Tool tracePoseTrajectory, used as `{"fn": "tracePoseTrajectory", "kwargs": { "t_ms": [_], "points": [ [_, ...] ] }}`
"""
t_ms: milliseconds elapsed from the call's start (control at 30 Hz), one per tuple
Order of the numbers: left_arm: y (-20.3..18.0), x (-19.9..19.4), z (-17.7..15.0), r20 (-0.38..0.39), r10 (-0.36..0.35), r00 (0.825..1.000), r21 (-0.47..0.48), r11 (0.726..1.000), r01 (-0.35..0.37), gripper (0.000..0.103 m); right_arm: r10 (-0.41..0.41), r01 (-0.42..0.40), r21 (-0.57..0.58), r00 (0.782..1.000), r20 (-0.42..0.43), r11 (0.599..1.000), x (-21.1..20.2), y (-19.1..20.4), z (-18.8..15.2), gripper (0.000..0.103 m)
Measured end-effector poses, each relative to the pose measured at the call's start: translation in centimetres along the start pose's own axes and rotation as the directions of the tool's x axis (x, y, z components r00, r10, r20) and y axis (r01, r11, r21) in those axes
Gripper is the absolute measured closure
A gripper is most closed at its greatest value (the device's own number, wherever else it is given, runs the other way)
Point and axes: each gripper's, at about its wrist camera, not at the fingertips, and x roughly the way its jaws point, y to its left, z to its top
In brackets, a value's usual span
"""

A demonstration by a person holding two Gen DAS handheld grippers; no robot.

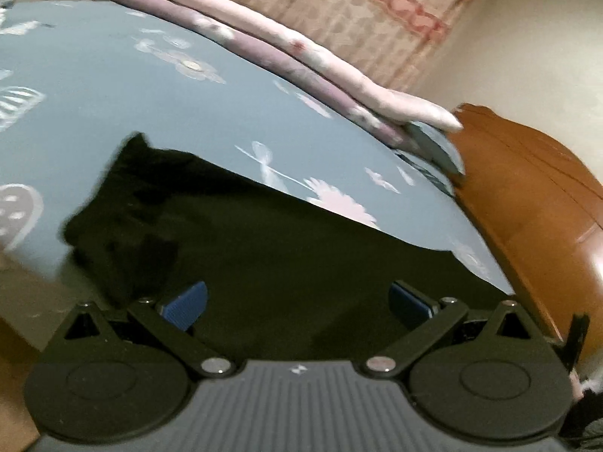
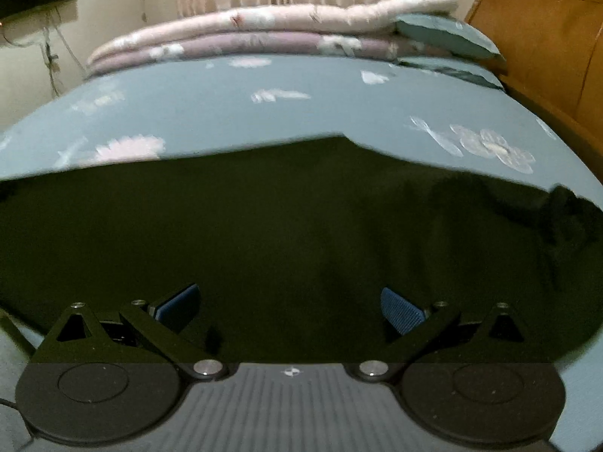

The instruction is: Fold clothes

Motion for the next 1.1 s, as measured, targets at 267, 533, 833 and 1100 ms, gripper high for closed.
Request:
{"fn": "tracePoseTrajectory", "kwargs": {
  "t_ms": [267,533,833,1100],
  "points": [
    [-0.9,2.7,-1.7,-0.088,0.026,0.996,0.081,0.997,-0.019,0.001,0.131,-0.131,-0.200,0.991,-0.012,0.971,1.0,8.3,2.4,0.000],
    [-1.0,1.6,-2.3,-0.080,0.036,0.996,0.067,0.997,-0.031,0.001,0.184,-0.212,-0.363,0.977,-0.111,0.907,3.8,15.1,1.0,0.000],
    [-2.2,2.1,-2.2,-0.071,0.052,0.996,0.105,0.994,-0.045,0.001,0.201,-0.221,-0.228,0.974,-0.107,0.948,2.0,12.4,0.0,0.000],
    [-4.2,3.3,-1.6,-0.055,0.055,0.997,0.152,0.987,-0.046,0.001,0.168,-0.183,-0.119,0.978,-0.125,0.976,3.6,9.2,-1.0,0.000]
  ]
}}
